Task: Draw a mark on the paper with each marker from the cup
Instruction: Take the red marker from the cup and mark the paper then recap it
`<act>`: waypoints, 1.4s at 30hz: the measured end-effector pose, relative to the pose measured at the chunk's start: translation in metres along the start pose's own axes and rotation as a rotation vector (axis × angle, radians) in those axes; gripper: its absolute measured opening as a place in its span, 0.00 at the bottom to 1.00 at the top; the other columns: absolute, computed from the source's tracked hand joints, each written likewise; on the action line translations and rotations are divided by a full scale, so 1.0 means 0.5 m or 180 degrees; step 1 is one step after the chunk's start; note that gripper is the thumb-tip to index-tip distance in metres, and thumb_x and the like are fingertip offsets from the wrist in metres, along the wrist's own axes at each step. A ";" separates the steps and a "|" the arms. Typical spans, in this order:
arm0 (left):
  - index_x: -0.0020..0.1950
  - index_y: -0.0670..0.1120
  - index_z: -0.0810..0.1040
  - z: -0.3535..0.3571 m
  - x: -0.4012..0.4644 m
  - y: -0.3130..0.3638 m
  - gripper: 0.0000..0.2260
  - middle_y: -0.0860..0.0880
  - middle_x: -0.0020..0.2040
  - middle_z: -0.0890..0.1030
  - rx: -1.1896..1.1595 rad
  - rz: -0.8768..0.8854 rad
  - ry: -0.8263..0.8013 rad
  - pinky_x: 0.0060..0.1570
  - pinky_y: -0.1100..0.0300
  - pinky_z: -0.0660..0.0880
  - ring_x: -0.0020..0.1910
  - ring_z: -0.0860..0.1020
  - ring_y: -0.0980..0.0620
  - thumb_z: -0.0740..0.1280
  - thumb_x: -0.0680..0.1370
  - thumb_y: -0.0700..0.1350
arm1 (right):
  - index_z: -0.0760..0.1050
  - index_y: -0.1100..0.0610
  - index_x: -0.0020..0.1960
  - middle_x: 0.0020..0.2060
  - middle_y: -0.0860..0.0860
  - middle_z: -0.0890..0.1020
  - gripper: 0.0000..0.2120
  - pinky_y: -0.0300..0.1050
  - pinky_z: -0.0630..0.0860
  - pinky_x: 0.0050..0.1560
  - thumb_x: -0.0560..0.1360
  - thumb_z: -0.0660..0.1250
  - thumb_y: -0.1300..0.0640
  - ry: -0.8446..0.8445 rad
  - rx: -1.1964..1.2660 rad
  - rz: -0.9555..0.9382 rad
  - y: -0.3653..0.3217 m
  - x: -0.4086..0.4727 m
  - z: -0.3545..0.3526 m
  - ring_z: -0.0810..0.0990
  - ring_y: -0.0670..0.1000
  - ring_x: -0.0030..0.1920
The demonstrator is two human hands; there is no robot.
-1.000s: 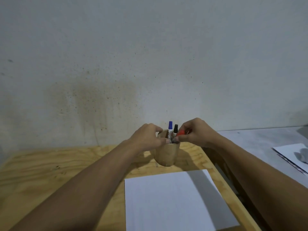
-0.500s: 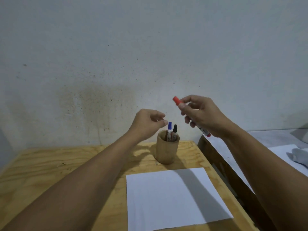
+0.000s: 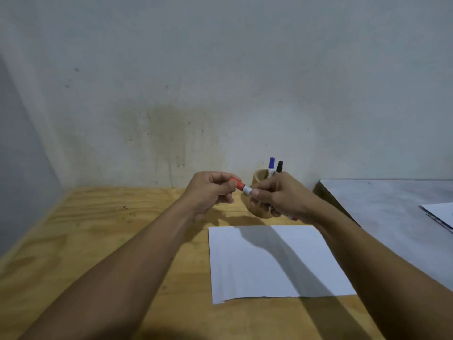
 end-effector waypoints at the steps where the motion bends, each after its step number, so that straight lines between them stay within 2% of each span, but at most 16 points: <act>1: 0.44 0.39 0.82 -0.007 -0.004 -0.007 0.03 0.44 0.34 0.76 0.0002 -0.0040 0.0136 0.32 0.63 0.78 0.25 0.74 0.55 0.68 0.74 0.34 | 0.83 0.66 0.45 0.28 0.56 0.75 0.14 0.36 0.66 0.28 0.79 0.65 0.56 0.0075 -0.0278 -0.0093 0.006 0.004 0.016 0.69 0.44 0.23; 4: 0.41 0.36 0.81 -0.048 -0.015 -0.031 0.04 0.42 0.32 0.75 -0.0050 -0.0256 0.0566 0.26 0.64 0.76 0.23 0.73 0.54 0.68 0.75 0.35 | 0.83 0.62 0.46 0.32 0.61 0.78 0.11 0.40 0.65 0.34 0.78 0.67 0.56 0.0315 -0.1199 -0.0353 0.028 0.016 0.050 0.69 0.46 0.30; 7: 0.37 0.37 0.81 -0.105 -0.024 -0.072 0.04 0.39 0.36 0.82 0.0538 -0.0428 0.0854 0.28 0.59 0.75 0.26 0.74 0.51 0.71 0.72 0.35 | 0.79 0.54 0.54 0.37 0.55 0.82 0.06 0.40 0.71 0.39 0.78 0.67 0.57 0.0520 -0.1089 -0.0353 0.042 0.007 0.059 0.76 0.47 0.36; 9: 0.34 0.39 0.82 -0.135 -0.028 -0.100 0.04 0.39 0.36 0.83 0.1128 -0.0379 0.1035 0.34 0.53 0.79 0.30 0.77 0.47 0.73 0.70 0.35 | 0.75 0.53 0.60 0.43 0.57 0.82 0.10 0.50 0.81 0.37 0.79 0.64 0.59 0.0378 -0.0334 -0.0060 0.053 0.000 0.062 0.82 0.53 0.37; 11: 0.36 0.41 0.83 -0.146 -0.032 -0.114 0.03 0.42 0.36 0.83 0.2069 -0.0280 0.1025 0.40 0.58 0.77 0.35 0.79 0.48 0.74 0.69 0.39 | 0.75 0.58 0.60 0.48 0.63 0.80 0.10 0.58 0.83 0.37 0.80 0.62 0.62 0.0101 0.0705 0.0195 0.054 -0.006 0.073 0.83 0.56 0.35; 13: 0.40 0.41 0.84 -0.142 -0.037 -0.116 0.04 0.45 0.39 0.83 0.2702 -0.0148 0.0936 0.42 0.60 0.74 0.39 0.79 0.49 0.74 0.70 0.41 | 0.76 0.63 0.61 0.49 0.66 0.80 0.12 0.57 0.84 0.39 0.81 0.58 0.65 -0.0075 0.1540 0.0379 0.051 -0.011 0.081 0.84 0.58 0.36; 16: 0.42 0.43 0.83 -0.130 -0.040 -0.112 0.06 0.45 0.41 0.83 0.3098 0.0027 0.0868 0.44 0.55 0.77 0.41 0.79 0.47 0.73 0.71 0.45 | 0.76 0.66 0.62 0.49 0.68 0.81 0.16 0.53 0.85 0.41 0.80 0.55 0.69 -0.0134 0.2665 0.0665 0.052 -0.010 0.088 0.85 0.60 0.42; 19: 0.44 0.43 0.83 -0.125 -0.042 -0.118 0.07 0.46 0.40 0.83 0.3237 0.0116 0.0820 0.42 0.55 0.77 0.41 0.80 0.48 0.71 0.72 0.47 | 0.73 0.68 0.64 0.49 0.67 0.80 0.18 0.49 0.84 0.41 0.75 0.59 0.72 -0.0119 0.3218 0.0512 0.055 -0.003 0.102 0.85 0.60 0.43; 21: 0.52 0.43 0.81 -0.128 -0.046 -0.127 0.13 0.47 0.45 0.82 0.3168 0.0105 0.0830 0.44 0.56 0.76 0.44 0.79 0.49 0.73 0.71 0.48 | 0.71 0.69 0.65 0.47 0.66 0.80 0.19 0.47 0.84 0.40 0.74 0.62 0.74 0.0036 0.3154 0.0302 0.064 0.005 0.110 0.86 0.58 0.41; 24: 0.65 0.44 0.72 -0.133 -0.070 -0.139 0.26 0.47 0.58 0.75 0.3081 0.0287 0.1103 0.55 0.54 0.74 0.56 0.75 0.49 0.74 0.70 0.48 | 0.73 0.69 0.62 0.41 0.62 0.80 0.15 0.44 0.83 0.36 0.77 0.65 0.67 0.0311 0.2806 0.0226 0.074 0.017 0.119 0.84 0.54 0.35; 26: 0.59 0.45 0.75 -0.124 -0.100 -0.133 0.20 0.49 0.55 0.74 0.3116 0.0759 0.1293 0.54 0.54 0.74 0.55 0.74 0.49 0.73 0.70 0.48 | 0.77 0.69 0.58 0.40 0.61 0.79 0.17 0.43 0.81 0.34 0.76 0.68 0.58 0.0435 0.2353 0.0237 0.079 0.026 0.128 0.81 0.55 0.35; 28: 0.52 0.45 0.77 -0.105 -0.129 -0.129 0.13 0.49 0.50 0.76 0.3183 0.1150 0.1163 0.50 0.53 0.74 0.51 0.74 0.50 0.72 0.70 0.49 | 0.79 0.70 0.53 0.41 0.62 0.82 0.18 0.44 0.82 0.33 0.73 0.71 0.54 0.0557 0.2025 0.0231 0.084 0.038 0.142 0.82 0.57 0.36; 30: 0.51 0.46 0.80 -0.087 -0.151 -0.132 0.14 0.50 0.49 0.78 0.3243 0.1191 0.0788 0.51 0.53 0.73 0.51 0.74 0.51 0.71 0.71 0.52 | 0.79 0.71 0.50 0.41 0.62 0.84 0.14 0.46 0.84 0.36 0.75 0.71 0.59 0.0643 0.1912 0.0182 0.086 0.046 0.157 0.85 0.57 0.39; 33: 0.59 0.48 0.80 -0.073 -0.164 -0.153 0.21 0.50 0.57 0.79 0.3433 0.0940 0.0331 0.59 0.53 0.70 0.58 0.73 0.52 0.69 0.71 0.58 | 0.78 0.73 0.47 0.39 0.67 0.82 0.09 0.50 0.85 0.41 0.72 0.72 0.67 0.0650 0.1738 0.0047 0.092 0.052 0.177 0.84 0.62 0.41; 37: 0.61 0.50 0.79 -0.069 -0.169 -0.161 0.24 0.51 0.63 0.77 0.3590 0.0817 0.0319 0.64 0.54 0.64 0.64 0.70 0.52 0.68 0.70 0.61 | 0.75 0.75 0.46 0.38 0.70 0.79 0.09 0.52 0.83 0.39 0.69 0.72 0.72 0.0619 0.1368 -0.0007 0.095 0.049 0.199 0.81 0.59 0.39; 42: 0.64 0.52 0.77 -0.068 -0.172 -0.163 0.24 0.53 0.67 0.75 0.3638 0.0767 0.0361 0.67 0.55 0.61 0.66 0.68 0.54 0.67 0.71 0.62 | 0.77 0.73 0.44 0.37 0.66 0.80 0.06 0.41 0.81 0.34 0.69 0.72 0.72 0.0796 0.1170 -0.0065 0.111 0.050 0.212 0.81 0.52 0.35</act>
Point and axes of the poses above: each hand's wrist, its own x-axis towards the middle knuckle, its own z-axis out of the palm, y = z × x, the point moved 3 cm from there along x, towards the middle knuckle
